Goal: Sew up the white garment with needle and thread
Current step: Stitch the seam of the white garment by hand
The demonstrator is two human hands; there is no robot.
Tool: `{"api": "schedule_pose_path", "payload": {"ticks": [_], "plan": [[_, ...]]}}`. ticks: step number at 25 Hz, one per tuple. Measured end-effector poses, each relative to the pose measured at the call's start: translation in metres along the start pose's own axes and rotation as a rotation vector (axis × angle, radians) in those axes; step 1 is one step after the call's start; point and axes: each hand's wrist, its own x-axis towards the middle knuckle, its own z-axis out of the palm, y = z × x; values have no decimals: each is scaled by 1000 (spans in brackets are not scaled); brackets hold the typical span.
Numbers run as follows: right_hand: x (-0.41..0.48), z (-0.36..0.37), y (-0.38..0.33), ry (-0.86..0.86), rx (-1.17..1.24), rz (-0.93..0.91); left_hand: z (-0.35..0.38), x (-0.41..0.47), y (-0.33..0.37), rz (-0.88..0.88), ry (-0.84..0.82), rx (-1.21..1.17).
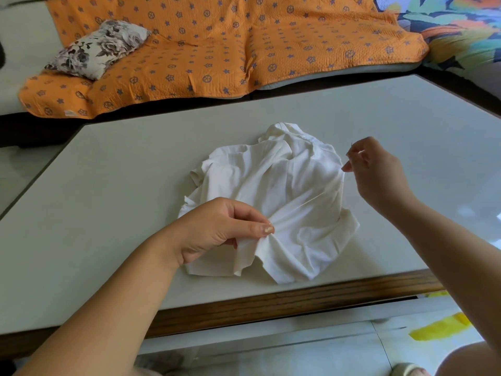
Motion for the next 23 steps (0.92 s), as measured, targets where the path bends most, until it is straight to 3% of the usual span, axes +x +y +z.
{"api": "schedule_pose_path", "payload": {"ticks": [6,11,13,19,23], "plan": [[-10,-13,-14,-14,-12,49,1,2,1,16,17,-17],[-74,-11,-73,-404,191,29,7,7,3,43,89,-83],[-98,-8,-86,-480,218,14,9,9,3,54,101,-75],[-107,2,-84,-474,346,93,13,10,3,41,143,-68],[-97,-6,-75,-467,244,-21,4,6,4,57,152,95]]}}
